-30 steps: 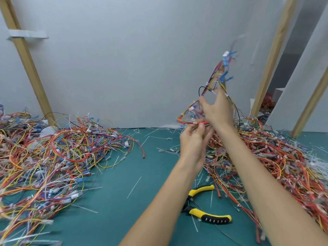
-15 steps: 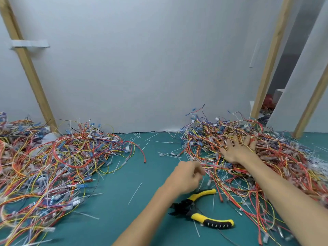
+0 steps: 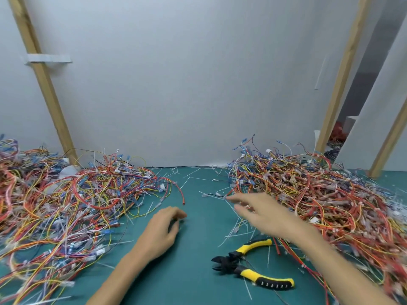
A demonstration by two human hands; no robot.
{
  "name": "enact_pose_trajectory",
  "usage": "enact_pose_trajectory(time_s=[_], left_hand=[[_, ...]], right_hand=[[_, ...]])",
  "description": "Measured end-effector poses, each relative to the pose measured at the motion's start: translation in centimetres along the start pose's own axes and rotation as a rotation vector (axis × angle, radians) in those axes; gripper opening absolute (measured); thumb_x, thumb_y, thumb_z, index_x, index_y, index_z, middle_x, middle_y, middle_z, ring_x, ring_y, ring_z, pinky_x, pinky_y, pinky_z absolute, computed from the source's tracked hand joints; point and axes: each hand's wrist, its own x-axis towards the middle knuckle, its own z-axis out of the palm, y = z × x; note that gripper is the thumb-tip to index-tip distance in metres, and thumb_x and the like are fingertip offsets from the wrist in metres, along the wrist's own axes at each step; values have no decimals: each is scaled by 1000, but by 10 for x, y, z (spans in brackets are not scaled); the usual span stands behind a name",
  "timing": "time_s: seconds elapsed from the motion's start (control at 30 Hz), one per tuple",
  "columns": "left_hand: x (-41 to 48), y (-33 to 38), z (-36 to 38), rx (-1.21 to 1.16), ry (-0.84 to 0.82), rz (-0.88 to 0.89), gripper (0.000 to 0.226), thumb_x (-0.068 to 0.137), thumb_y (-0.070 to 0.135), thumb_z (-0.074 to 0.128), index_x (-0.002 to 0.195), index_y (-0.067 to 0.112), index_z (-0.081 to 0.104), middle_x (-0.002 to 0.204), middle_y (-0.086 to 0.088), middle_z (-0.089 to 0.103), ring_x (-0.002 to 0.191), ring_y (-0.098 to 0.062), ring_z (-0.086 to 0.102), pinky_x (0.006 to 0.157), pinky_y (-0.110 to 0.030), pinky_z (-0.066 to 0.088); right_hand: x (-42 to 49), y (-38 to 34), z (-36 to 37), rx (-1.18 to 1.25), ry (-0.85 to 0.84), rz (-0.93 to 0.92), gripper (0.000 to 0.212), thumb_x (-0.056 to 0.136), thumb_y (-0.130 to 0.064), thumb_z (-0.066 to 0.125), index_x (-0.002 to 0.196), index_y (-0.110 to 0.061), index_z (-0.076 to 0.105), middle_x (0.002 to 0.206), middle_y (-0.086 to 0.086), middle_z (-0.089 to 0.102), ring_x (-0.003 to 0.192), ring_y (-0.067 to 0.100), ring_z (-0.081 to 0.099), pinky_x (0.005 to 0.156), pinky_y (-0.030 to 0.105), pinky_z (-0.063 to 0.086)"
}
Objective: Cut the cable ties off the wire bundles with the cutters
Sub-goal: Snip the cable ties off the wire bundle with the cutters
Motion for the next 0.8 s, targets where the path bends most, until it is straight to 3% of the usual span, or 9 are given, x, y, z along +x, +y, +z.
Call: enact_pose_trajectory(time_s=[0.07,0.17,0.27,0.43,0.53,0.63,0.8], left_hand=[[-8,-2,2,33,-25,13,23,94,10,53,112,21,61,107,13,57,108,-9,51,94,-16,35],[-13,6,7,98,-8,19,22,98,20,48,117,22,60,117,8,55,114,-12,48,100,-30,36],[-19,9,11,155,24,34,27,103,28,38,121,24,58,122,10,53,117,-10,46,100,-27,33],[-20,7,10,134,33,49,29,104,29,36,121,24,58,124,12,53,118,-9,46,99,-26,32],[-19,5,10,120,17,45,28,104,29,36,121,25,58,123,12,53,118,-8,45,100,-27,31],[-18,3,9,114,6,46,29,104,29,37,122,24,59,123,12,53,118,-8,45,101,-27,31],[-19,4,8,116,-7,40,29,104,29,37,123,24,58,124,11,52,118,-8,44,100,-27,30]], right_hand=[[-4,-17,32,67,41,-58,39,103,-37,41,141,-36,46,142,-18,50,128,-4,42,102,9,24],[-4,-33,75,30,-2,-22,44,104,-45,31,147,-37,36,151,-14,40,140,4,29,113,27,20],[-2,-40,100,-185,-25,-21,48,103,-50,24,148,-36,32,156,-9,31,145,11,22,114,35,19],[-4,-37,103,-199,28,-70,45,101,-44,30,143,-34,41,150,-14,39,141,10,28,110,33,23],[-5,-38,101,-169,69,-94,39,102,-40,31,134,-30,51,139,-11,51,133,12,38,105,33,29],[-7,-41,97,-228,114,-169,35,104,-38,30,116,-26,60,116,-10,63,112,15,51,94,31,34],[-11,-44,96,-248,207,-274,35,102,-36,34,98,-21,65,91,-7,67,88,18,57,81,32,41]])
